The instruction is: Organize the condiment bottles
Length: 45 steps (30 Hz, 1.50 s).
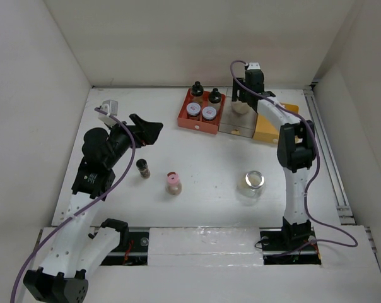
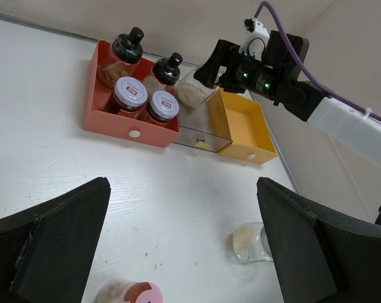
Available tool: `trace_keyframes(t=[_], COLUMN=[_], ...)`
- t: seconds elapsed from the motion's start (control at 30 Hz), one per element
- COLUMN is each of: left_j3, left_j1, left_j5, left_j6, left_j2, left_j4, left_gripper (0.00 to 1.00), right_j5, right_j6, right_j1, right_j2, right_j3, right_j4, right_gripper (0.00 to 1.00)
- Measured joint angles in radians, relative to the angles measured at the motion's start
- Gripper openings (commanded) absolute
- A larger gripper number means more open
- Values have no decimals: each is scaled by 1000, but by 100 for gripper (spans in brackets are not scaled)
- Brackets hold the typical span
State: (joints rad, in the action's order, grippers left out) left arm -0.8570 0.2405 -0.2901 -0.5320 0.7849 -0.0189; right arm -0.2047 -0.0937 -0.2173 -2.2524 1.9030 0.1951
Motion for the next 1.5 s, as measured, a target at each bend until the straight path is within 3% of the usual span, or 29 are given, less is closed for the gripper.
trace_keyframes(t=[0.13,0.3,0.47,0.63,0.83,1.0,1.27,1.5], left_j3=[0,0,12,13,12,12,12,12], left_j1=[0,0,1,12,15,15,15,15], left_j5=[-3,-15,-28,-24,-18,-16,-11,-8], left_j6=[0,-1,-8,-7,-6,-6,-6,-6], left_j2=[0,-2,-24,-63,-103,-117,-135,-135], left_j4=[0,2,19,13,0,-6,-16,-16], left_gripper=[99,99,99,99,99,99,99,99], right_j5=[3,2,-24,-110,-193,-251,-354,-378], right_j6=[-5,-8,-21,-47,-194,-389,-612,-642], right_j1=[1,-7,-76,-247,-499,-626,-700,-595], right_j2=[3,126,473,839,1157,1370,1309,1283], right_j3=[0,-114,-393,-716,-1001,-1068,-1099,-1128], right_j4=[-2,-4,-47,-63,179,426,620,652], right_gripper=[100,100,100,100,100,100,100,100])
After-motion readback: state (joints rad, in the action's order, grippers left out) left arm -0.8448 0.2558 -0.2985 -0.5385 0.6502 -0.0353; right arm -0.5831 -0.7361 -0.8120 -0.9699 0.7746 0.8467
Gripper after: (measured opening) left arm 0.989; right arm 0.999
